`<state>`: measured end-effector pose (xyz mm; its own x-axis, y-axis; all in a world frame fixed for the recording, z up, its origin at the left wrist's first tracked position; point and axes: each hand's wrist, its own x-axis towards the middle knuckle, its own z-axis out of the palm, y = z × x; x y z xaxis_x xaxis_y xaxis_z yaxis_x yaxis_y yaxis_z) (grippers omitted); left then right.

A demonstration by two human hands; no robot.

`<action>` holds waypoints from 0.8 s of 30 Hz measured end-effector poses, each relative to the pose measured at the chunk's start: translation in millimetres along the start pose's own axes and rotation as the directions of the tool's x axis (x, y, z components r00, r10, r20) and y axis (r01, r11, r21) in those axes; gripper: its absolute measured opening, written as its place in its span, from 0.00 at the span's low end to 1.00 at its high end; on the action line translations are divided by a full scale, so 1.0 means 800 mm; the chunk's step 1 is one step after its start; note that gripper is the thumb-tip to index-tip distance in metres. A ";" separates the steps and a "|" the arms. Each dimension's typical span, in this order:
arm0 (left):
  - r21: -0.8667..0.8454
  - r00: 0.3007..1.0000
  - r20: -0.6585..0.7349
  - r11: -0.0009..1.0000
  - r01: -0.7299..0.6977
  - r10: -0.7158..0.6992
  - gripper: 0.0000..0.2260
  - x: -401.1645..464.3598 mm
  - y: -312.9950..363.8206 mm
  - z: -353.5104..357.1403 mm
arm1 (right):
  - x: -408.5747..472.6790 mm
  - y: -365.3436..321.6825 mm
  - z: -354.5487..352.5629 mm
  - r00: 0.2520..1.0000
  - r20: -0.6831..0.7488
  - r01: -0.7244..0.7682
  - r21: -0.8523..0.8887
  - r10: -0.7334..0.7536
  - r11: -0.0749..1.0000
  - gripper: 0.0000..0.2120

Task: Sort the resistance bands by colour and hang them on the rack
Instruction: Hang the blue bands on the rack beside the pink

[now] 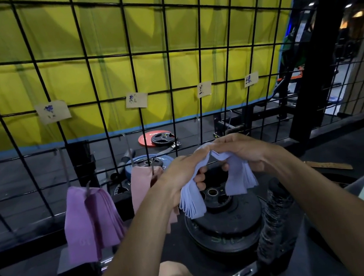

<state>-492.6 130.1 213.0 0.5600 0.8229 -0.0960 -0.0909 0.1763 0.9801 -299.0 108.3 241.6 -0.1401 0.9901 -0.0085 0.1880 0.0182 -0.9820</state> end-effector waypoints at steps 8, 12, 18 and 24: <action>0.022 0.998 0.046 0.999 0.043 -0.044 0.15 -0.001 0.006 -0.004 | -0.003 0.000 0.003 0.999 0.037 0.024 0.019 -0.025 1.000 0.15; -0.008 0.997 0.072 1.000 0.017 -0.017 0.13 0.000 0.004 -0.003 | 0.000 0.002 0.001 0.998 0.065 -0.007 0.092 0.000 0.996 0.10; -0.031 0.998 0.064 1.000 0.002 -0.001 0.12 -0.002 0.000 0.001 | 0.005 0.007 0.001 0.976 0.156 -0.187 0.264 0.150 0.946 0.09; -0.023 0.997 -0.071 0.999 -0.026 0.024 0.17 -0.005 0.002 0.007 | 0.000 0.015 -0.009 0.970 0.213 -0.186 0.347 0.115 0.919 0.25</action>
<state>-490.7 123.9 215.9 0.4973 0.8635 -0.0843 -0.1245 0.1672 0.9780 -289.9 109.7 231.2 -0.3216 0.9330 -0.1617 -0.1390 -0.2154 -0.9666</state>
